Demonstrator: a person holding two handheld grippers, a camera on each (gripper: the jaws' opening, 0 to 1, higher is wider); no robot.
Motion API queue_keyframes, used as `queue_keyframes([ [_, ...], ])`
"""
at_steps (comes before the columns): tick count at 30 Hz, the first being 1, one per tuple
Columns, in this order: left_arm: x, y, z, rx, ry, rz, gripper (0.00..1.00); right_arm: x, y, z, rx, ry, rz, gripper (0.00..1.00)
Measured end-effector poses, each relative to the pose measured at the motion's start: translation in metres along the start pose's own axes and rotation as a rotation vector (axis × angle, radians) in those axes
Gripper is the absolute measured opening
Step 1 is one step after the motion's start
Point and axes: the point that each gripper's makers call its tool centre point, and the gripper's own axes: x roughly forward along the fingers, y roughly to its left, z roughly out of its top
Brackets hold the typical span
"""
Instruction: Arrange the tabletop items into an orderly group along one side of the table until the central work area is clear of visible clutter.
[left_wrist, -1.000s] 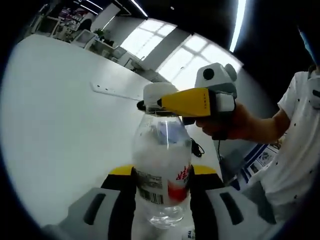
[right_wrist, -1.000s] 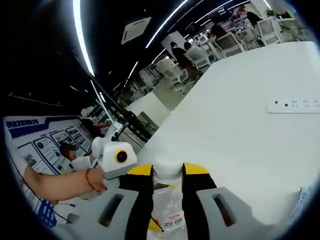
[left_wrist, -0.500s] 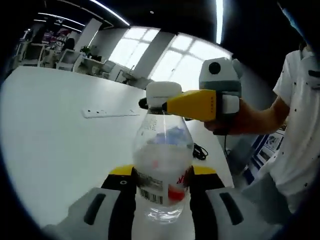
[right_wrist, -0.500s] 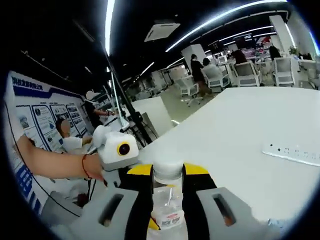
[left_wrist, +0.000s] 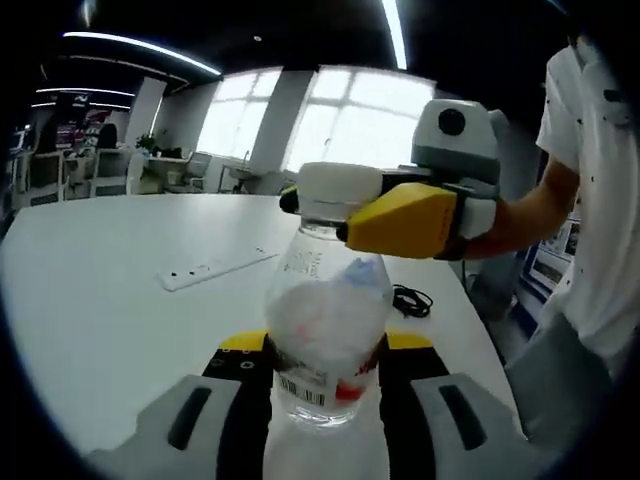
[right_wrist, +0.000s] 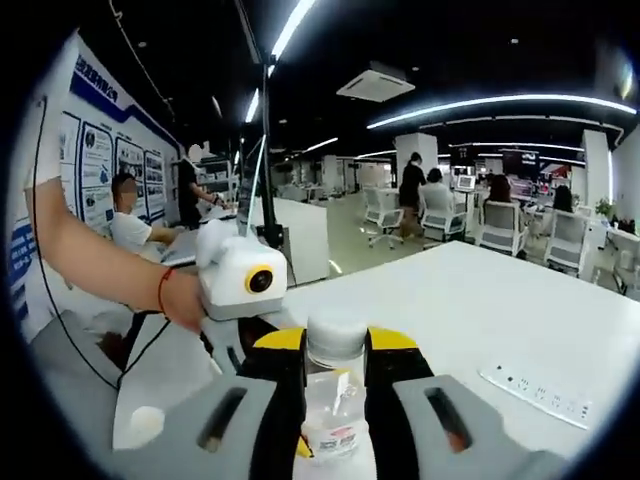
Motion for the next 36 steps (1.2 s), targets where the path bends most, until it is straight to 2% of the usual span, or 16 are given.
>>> queue_keyframes([
  [9, 0.012, 0.005, -0.001, 0.09, 0.028, -0.008, 0.41, -0.007, -0.013, -0.006, -0.042, 0.009, -0.045, 0.19],
  [21, 0.026, 0.013, -0.003, 0.13, 0.025, -0.025, 0.41, -0.011, -0.024, -0.015, -0.102, 0.05, -0.071, 0.19],
  [36, 0.028, 0.016, -0.012, 0.15, 0.047, -0.019, 0.41, -0.009, -0.021, -0.026, -0.137, 0.086, -0.061, 0.19],
])
